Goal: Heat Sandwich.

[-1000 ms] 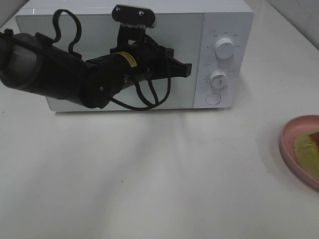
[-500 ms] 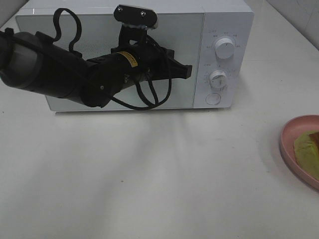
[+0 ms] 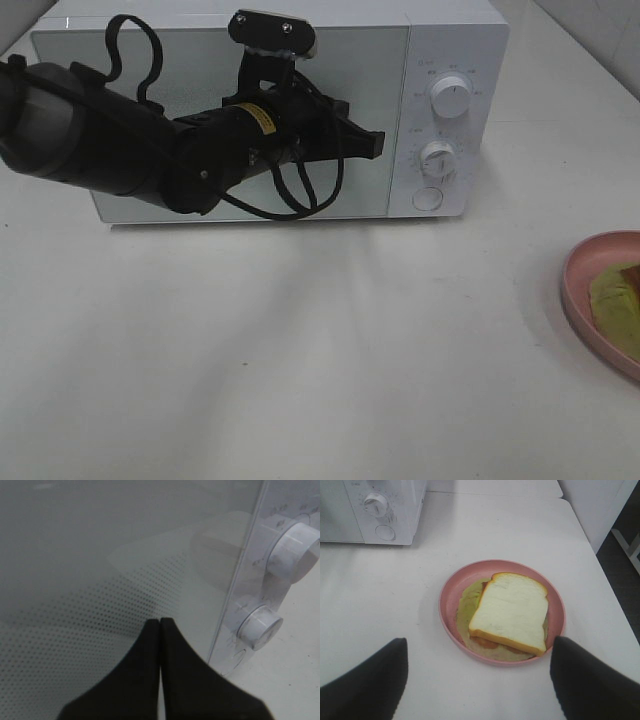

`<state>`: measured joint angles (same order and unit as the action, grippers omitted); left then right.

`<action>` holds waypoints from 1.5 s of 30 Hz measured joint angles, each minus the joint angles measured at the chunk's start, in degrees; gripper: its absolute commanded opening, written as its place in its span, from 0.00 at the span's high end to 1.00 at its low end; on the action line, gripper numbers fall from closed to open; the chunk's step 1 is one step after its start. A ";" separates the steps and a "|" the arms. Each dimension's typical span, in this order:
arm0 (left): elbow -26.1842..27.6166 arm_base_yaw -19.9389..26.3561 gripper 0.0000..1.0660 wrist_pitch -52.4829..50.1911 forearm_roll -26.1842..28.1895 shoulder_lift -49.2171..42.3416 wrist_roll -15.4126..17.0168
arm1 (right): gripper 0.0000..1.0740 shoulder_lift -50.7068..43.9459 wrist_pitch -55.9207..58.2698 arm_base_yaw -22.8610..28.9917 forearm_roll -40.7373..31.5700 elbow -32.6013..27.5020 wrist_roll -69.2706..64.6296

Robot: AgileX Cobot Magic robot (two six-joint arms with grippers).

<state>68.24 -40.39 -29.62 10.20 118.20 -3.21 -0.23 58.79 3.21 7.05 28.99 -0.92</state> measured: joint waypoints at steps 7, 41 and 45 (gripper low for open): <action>-3.15 0.06 1.00 -1.15 2.06 -2.06 0.06 | 0.30 0.00 0.00 0.00 0.00 0.00 0.00; -16.84 -4.64 0.07 39.02 2.12 -24.52 0.06 | 0.30 0.00 0.00 0.00 0.00 0.00 0.00; -16.84 -4.64 0.07 45.84 1.03 -26.59 0.06 | 0.30 0.00 0.00 0.00 0.00 0.00 0.00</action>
<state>51.39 -45.03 16.21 11.23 91.62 -3.15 -0.23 58.79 3.21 7.05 28.99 -0.92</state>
